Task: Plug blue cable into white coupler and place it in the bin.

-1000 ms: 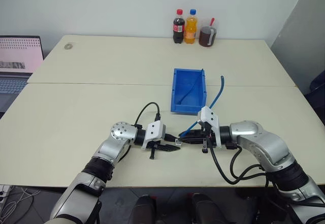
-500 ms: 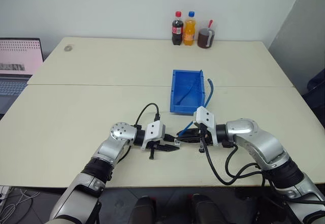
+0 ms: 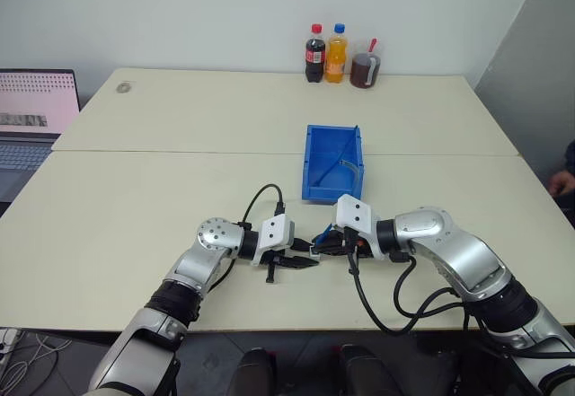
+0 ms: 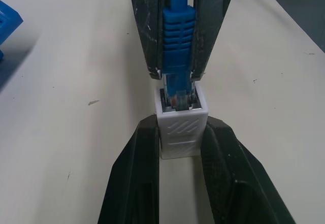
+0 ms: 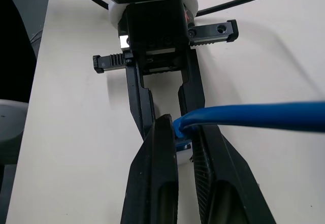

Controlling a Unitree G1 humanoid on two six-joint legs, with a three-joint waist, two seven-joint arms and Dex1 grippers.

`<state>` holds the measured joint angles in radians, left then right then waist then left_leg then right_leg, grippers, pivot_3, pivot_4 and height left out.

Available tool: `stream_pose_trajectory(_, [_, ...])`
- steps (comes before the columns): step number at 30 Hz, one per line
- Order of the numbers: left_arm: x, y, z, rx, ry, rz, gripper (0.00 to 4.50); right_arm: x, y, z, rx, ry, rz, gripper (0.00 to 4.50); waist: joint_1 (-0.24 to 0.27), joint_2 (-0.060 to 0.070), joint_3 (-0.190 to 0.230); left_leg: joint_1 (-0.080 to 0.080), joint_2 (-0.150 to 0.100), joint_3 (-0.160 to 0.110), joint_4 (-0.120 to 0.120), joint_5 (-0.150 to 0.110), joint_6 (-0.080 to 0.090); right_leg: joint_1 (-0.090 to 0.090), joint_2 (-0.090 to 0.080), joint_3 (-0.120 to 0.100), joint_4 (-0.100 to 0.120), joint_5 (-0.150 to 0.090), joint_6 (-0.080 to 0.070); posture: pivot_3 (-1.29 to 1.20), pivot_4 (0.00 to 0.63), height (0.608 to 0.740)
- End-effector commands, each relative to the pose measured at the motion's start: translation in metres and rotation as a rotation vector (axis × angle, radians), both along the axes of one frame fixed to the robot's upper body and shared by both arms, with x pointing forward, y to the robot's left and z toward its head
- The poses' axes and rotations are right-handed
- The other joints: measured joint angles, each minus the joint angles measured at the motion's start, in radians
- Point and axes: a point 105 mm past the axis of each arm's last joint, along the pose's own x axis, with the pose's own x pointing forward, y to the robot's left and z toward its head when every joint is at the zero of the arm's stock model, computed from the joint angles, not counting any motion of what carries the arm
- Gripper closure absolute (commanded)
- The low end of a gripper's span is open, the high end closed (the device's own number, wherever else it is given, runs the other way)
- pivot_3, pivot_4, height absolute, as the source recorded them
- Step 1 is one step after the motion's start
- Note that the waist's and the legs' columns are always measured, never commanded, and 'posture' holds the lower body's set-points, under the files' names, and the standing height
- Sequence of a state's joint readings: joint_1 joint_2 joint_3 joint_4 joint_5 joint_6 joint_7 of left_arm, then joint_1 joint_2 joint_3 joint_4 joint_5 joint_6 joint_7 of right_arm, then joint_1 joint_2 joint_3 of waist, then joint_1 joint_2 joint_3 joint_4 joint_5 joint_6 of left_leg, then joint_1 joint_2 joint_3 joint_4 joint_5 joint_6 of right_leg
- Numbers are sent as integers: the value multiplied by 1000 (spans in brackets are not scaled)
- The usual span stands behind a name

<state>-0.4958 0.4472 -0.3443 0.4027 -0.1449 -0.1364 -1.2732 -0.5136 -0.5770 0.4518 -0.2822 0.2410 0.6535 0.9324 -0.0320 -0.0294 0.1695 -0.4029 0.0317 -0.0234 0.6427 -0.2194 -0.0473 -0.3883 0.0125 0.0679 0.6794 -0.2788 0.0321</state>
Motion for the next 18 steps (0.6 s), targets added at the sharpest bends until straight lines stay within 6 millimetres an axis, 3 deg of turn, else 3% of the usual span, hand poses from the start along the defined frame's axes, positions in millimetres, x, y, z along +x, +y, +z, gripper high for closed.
stream_pose_trajectory(1, [-1, 0, -8, 34, 11, 18, 3673, -5, -12, -41, -105, 80, -38, 4356, 0, 0, 0, 0, 0, 0, 0, 0, 0, 0, 0, 0, 0, 0, 0, 0, 150, 740])
stream_pose_trajectory(5, [-1, 0, -8, 34, 9, 19, 3673, 3, -16, -63, -159, 88, -71, 4356, -1, 0, -8, 3, 0, 0, -1, 0, 0, 2, 0, 0, 0, 0, 0, 0, 150, 740])
stream_pose_trajectory(7, [-1, 0, -7, 35, 8, 19, 3673, 4, -17, -66, -173, 89, -70, 4356, -1, 1, -12, 5, 0, 0, -1, 0, 0, 4, 0, 0, 0, -4, -7, 0, 150, 740])
stream_pose_trajectory(15, [1, -1, -6, 34, -3, 25, 3673, 8, -18, -73, -194, 107, -77, 4356, -2, 1, -21, 13, 1, 0, -3, 0, 0, 5, 0, 2, 0, -6, -9, 0, 150, 740])
stream_pose_trajectory(17, [1, -1, -4, 20, 7, 31, 2991, 9, -18, -72, -188, 106, -80, 4356, -2, 1, -21, 14, 1, 0, -4, 0, 0, 5, 0, 2, 0, -6, -9, 0, 150, 740])
stream_pose_trajectory(18, [0, -1, -3, 14, 16, 33, 2859, 9, -18, -70, -179, 108, -83, 4356, -2, 1, -21, 14, 1, 0, -4, 0, 0, 4, 0, 2, 0, -6, -9, 0, 150, 740])
